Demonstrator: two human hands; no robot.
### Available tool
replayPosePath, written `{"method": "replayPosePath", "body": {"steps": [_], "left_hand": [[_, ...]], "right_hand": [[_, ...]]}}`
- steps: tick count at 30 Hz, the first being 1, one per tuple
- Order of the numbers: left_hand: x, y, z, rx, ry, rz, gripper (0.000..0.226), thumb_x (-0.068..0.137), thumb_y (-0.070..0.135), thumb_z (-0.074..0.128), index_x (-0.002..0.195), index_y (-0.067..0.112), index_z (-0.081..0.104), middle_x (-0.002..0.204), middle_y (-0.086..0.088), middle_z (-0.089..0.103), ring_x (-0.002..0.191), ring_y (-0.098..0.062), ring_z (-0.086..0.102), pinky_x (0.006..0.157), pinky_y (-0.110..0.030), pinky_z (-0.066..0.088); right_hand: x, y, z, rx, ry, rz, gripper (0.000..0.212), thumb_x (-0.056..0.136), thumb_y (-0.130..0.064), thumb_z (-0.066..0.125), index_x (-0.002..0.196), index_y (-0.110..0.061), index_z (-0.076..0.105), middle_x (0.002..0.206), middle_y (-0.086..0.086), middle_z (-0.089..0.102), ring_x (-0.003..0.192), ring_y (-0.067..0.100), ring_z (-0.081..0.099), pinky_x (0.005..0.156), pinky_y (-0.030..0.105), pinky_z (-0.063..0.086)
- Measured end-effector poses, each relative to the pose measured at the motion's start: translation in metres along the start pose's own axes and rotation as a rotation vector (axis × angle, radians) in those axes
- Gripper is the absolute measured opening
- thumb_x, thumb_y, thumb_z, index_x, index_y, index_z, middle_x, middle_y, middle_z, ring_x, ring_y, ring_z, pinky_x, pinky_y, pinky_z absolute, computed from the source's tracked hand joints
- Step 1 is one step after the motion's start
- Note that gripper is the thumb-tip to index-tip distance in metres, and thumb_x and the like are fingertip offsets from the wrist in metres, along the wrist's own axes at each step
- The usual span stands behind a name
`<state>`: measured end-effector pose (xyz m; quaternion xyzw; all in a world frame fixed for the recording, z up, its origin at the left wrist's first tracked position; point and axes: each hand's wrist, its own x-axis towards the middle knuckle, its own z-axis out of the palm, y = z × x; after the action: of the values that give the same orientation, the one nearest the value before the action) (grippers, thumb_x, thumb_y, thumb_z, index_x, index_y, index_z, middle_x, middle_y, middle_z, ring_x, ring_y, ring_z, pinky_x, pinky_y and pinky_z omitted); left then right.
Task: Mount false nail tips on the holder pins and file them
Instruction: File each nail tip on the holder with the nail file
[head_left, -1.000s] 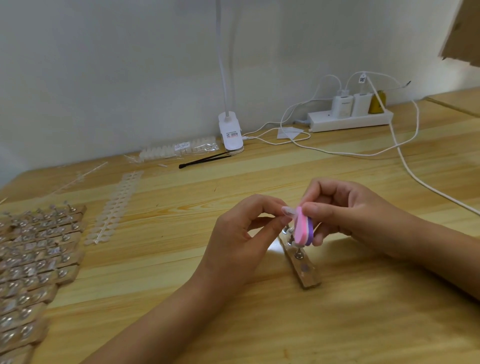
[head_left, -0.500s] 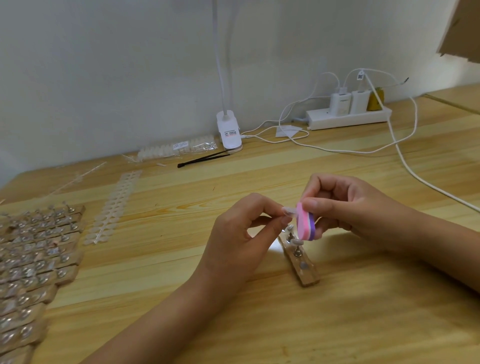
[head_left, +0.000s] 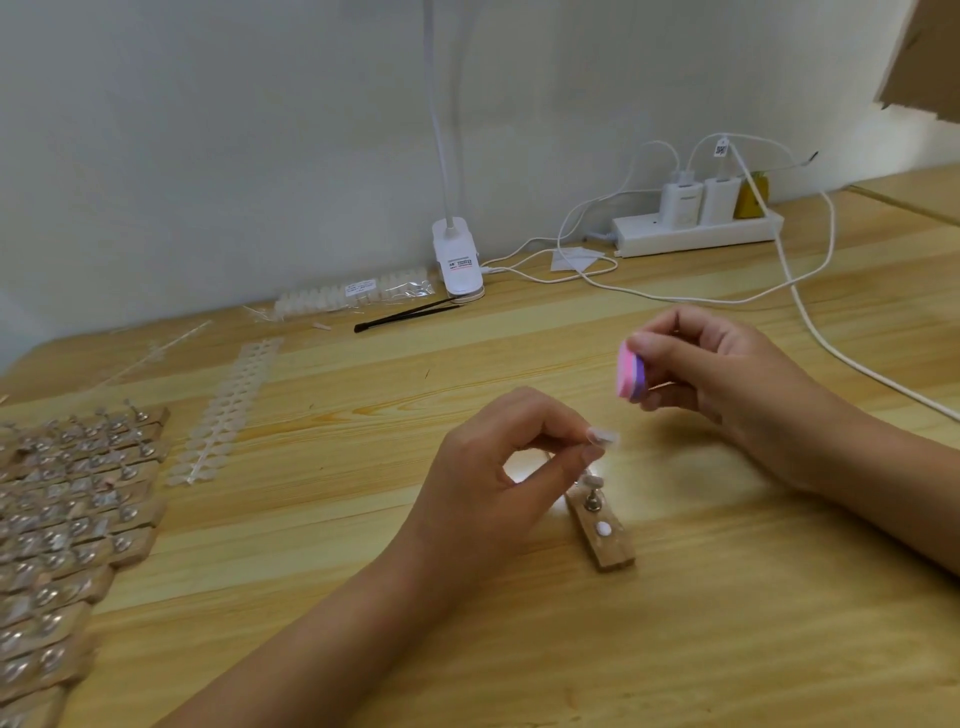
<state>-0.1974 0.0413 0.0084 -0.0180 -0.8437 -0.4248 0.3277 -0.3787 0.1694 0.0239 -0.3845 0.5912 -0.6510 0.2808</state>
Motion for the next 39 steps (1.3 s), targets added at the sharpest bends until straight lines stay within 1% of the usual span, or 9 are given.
{"method": "replayPosePath", "body": {"steps": [3, 6, 8, 14, 18, 21, 29, 35, 39], "left_hand": [[0.003, -0.001, -0.004, -0.099, 0.034, -0.102, 0.008, 0.088, 0.019, 0.071, 0.094, 0.014, 0.071, 0.096, 0.0, 0.065, 0.094, -0.019, 0.065, 0.086, -0.033, 0.055], [0.005, -0.002, -0.006, -0.235, 0.075, -0.254, 0.011, 0.082, 0.026, 0.071, 0.092, 0.022, 0.072, 0.092, 0.003, 0.067, 0.091, -0.012, 0.066, 0.082, -0.027, 0.054], [0.005, -0.003, -0.007, -0.267, 0.079, -0.294, 0.009, 0.081, 0.027, 0.073, 0.09, 0.023, 0.073, 0.09, 0.002, 0.069, 0.088, -0.011, 0.066, 0.079, -0.024, 0.053], [0.005, -0.004, -0.005, -0.179, 0.057, -0.235, 0.008, 0.081, 0.02, 0.078, 0.085, 0.018, 0.071, 0.088, -0.006, 0.066, 0.084, -0.017, 0.064, 0.076, -0.029, 0.053], [0.004, -0.002, -0.006, -0.114, 0.026, -0.2, 0.007, 0.084, 0.011, 0.075, 0.087, 0.014, 0.07, 0.087, -0.004, 0.065, 0.082, -0.017, 0.063, 0.077, -0.036, 0.055], [0.005, 0.001, -0.008, -0.153, 0.059, -0.219, 0.008, 0.082, 0.023, 0.072, 0.09, 0.024, 0.07, 0.085, 0.009, 0.065, 0.081, -0.006, 0.061, 0.076, -0.023, 0.051], [0.011, -0.013, -0.021, -0.375, 0.347, -0.483, 0.019, 0.082, 0.025, 0.055, 0.087, 0.032, 0.072, 0.083, 0.014, 0.067, 0.079, -0.001, 0.059, 0.076, -0.023, 0.049], [0.011, -0.016, -0.021, -0.379, 0.334, -0.495, 0.019, 0.08, 0.028, 0.057, 0.083, 0.036, 0.073, 0.082, 0.016, 0.067, 0.078, 0.0, 0.058, 0.073, -0.02, 0.049], [0.011, -0.015, -0.019, -0.335, 0.322, -0.482, 0.027, 0.08, 0.018, 0.054, 0.085, 0.037, 0.072, 0.082, 0.017, 0.066, 0.08, 0.001, 0.059, 0.074, -0.017, 0.05]], "right_hand": [[0.006, 0.006, -0.017, -0.562, 0.018, -0.063, 0.007, 0.086, -0.03, 0.068, 0.09, -0.025, 0.066, 0.075, -0.004, 0.068, 0.068, 0.004, 0.063, 0.064, 0.018, 0.05], [0.008, 0.012, -0.025, -1.014, -0.047, -0.116, 0.011, 0.087, -0.03, 0.068, 0.096, -0.036, 0.066, 0.099, -0.013, 0.057, 0.102, 0.012, 0.053, 0.09, 0.027, 0.043], [0.004, 0.007, -0.019, -0.924, -0.013, -0.264, 0.017, 0.088, -0.037, 0.066, 0.104, -0.035, 0.067, 0.108, -0.016, 0.057, 0.112, 0.012, 0.05, 0.098, 0.03, 0.041], [-0.017, -0.004, 0.018, -0.59, -0.24, -0.526, 0.026, 0.088, -0.029, 0.07, 0.112, -0.018, 0.069, 0.097, -0.006, 0.067, 0.093, 0.018, 0.064, 0.079, 0.029, 0.054], [-0.019, -0.002, 0.022, -0.567, -0.214, -0.507, 0.017, 0.086, -0.021, 0.072, 0.102, -0.014, 0.069, 0.088, -0.003, 0.066, 0.083, 0.019, 0.064, 0.074, 0.041, 0.054], [-0.02, -0.008, 0.018, -0.56, -0.228, -0.493, 0.017, 0.085, -0.032, 0.071, 0.098, -0.023, 0.066, 0.087, -0.01, 0.063, 0.081, 0.017, 0.061, 0.073, 0.034, 0.052], [-0.023, -0.014, 0.013, -0.757, -0.558, -0.472, 0.016, 0.084, -0.032, 0.073, 0.098, -0.027, 0.067, 0.092, -0.008, 0.059, 0.085, 0.013, 0.054, 0.072, 0.028, 0.047], [-0.023, -0.014, 0.013, -0.933, -0.545, -0.551, 0.038, 0.076, -0.055, 0.075, 0.105, -0.04, 0.056, 0.114, -0.027, 0.044, 0.112, 0.005, 0.044, 0.091, 0.016, 0.038], [-0.025, -0.029, 0.006, -0.963, -0.47, -0.405, 0.05, 0.066, -0.079, 0.065, 0.092, -0.042, 0.043, 0.094, -0.02, 0.049, 0.091, 0.007, 0.049, 0.073, 0.024, 0.045]]}}
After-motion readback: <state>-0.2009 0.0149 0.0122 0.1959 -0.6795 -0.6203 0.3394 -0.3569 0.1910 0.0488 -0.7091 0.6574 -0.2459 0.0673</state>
